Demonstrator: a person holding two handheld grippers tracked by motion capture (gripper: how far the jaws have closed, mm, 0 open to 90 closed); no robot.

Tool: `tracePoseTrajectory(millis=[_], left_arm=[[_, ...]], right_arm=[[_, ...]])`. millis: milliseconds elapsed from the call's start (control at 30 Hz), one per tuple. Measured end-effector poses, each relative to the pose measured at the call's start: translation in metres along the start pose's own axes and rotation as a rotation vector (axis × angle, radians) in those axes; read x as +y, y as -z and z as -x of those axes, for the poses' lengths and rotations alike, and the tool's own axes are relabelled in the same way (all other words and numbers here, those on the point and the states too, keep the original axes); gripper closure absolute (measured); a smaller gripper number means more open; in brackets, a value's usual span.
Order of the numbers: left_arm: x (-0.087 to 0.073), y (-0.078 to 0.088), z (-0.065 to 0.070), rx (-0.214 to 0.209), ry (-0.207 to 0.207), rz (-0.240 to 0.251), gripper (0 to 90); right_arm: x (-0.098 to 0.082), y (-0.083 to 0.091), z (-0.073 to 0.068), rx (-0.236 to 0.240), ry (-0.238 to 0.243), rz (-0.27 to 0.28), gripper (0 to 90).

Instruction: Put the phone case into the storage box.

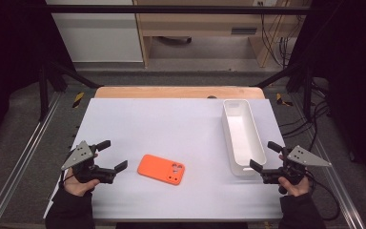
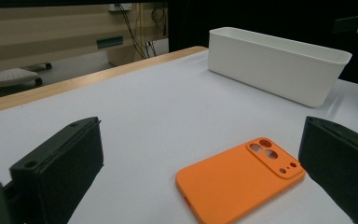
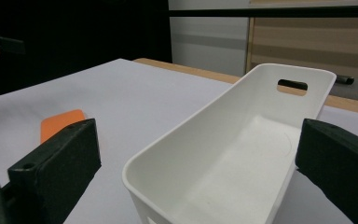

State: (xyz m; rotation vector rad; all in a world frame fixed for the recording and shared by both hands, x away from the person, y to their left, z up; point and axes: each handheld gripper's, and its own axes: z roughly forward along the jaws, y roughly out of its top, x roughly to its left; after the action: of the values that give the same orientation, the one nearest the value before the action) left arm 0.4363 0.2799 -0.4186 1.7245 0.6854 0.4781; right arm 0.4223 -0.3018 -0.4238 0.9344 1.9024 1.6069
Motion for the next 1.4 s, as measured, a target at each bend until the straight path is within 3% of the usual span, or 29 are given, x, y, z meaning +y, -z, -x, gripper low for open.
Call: tracePoseTrajectory(millis=[433, 833, 1400], left_arm=[[0.01, -0.003, 0.01, -0.031, -0.017, -0.019, 0.0], [0.012, -0.027, 0.037, -0.085, -0.046, -0.141, 3.4], [-0.001, -0.068, 0.074, -0.126, -0.015, -0.285, 16.4]], right_arm=[[0.0, 0.0, -0.001, 0.005, -0.001, 0.0, 0.4], [0.001, 0.0, -0.001, 0.002, 0.011, -0.005, 0.3], [0.001, 0.0, -0.001, -0.001, 0.016, -0.012, 0.3]])
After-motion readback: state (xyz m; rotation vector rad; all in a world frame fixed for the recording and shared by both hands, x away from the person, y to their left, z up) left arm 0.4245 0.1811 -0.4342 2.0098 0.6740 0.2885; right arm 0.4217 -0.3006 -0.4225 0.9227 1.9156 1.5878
